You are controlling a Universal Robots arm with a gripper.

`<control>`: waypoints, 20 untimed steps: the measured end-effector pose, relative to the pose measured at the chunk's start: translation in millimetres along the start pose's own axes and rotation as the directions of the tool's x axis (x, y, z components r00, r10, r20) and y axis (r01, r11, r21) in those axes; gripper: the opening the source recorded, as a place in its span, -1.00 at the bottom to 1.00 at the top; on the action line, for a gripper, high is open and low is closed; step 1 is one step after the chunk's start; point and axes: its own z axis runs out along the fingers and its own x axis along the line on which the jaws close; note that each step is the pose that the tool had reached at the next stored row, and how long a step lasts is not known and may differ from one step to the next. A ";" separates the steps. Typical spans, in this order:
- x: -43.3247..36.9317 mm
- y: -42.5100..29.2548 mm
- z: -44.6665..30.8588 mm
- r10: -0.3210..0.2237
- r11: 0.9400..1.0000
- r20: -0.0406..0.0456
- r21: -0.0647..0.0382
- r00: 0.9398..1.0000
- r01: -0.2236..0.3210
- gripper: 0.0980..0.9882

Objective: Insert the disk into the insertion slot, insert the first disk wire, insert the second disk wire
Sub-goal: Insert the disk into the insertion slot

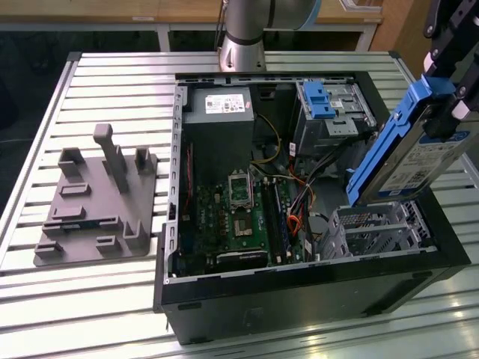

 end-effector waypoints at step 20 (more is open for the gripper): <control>0.6 -2.5 0.8 -0.001 1.000 0.001 0.018 1.000 0.001 -0.40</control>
